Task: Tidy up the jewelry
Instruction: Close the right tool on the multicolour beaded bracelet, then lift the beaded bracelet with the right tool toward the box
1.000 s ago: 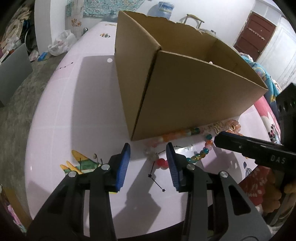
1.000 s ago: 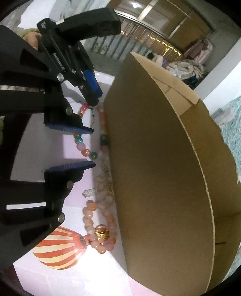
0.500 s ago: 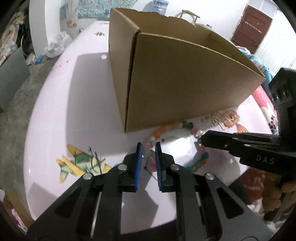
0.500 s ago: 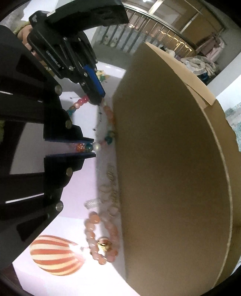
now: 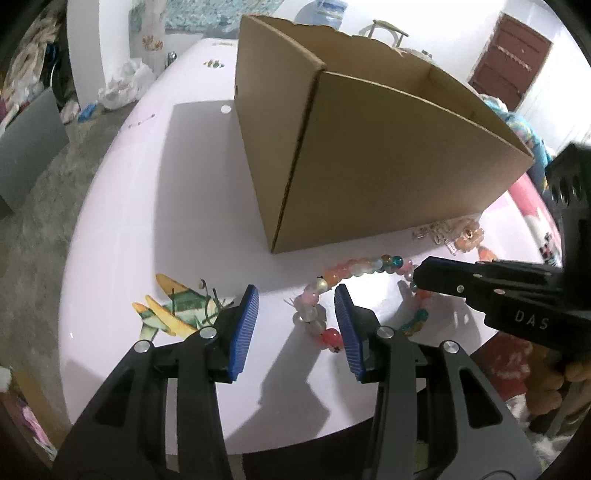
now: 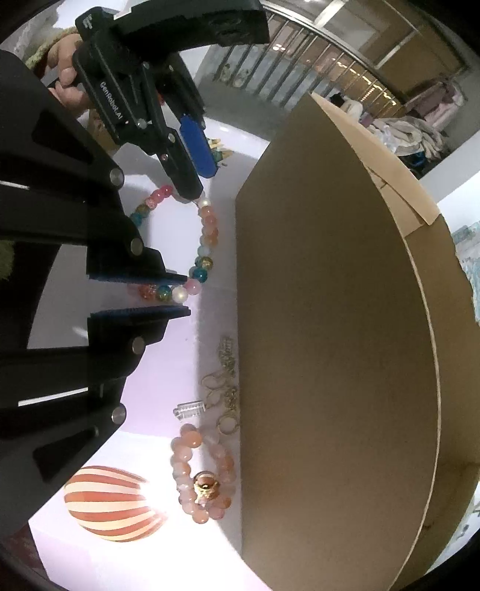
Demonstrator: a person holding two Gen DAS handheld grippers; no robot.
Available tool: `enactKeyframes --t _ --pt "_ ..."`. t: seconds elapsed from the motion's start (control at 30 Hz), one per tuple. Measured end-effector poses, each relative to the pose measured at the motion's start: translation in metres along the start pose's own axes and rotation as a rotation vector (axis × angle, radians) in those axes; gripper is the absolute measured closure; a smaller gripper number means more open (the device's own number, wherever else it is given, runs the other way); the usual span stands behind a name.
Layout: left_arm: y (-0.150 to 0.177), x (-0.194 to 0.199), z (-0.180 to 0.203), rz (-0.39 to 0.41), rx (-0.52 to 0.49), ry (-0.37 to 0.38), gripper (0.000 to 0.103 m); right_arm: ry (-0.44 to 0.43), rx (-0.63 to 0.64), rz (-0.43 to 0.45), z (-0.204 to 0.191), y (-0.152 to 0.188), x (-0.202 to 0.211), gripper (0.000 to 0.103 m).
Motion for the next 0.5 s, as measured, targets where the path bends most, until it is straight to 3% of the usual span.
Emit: enactKeyframes --t 0.23,0.33,0.5 --pt "0.003 -0.002 0.008 0.017 -0.066 -0.077 0.08 0.069 0.071 0.012 -0.011 -0.002 -0.003 0.088" --pt "0.003 -0.002 0.009 0.019 -0.074 -0.061 0.09 0.127 0.125 0.022 -0.017 -0.001 -0.004 0.088" --pt "0.003 -0.003 0.014 0.035 -0.095 -0.067 0.094 0.134 0.122 0.05 -0.012 -0.001 0.001 0.093"
Point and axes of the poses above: each gripper's, at about its wrist camera, not at the fingertips, and x roughly against the way its jaws point, z to its right, y to its underside, the point moved 5 cm from there along -x, roughly the way its jaws point, and after that the axes turned 10 degrees about -z, right-handed, at the moved point
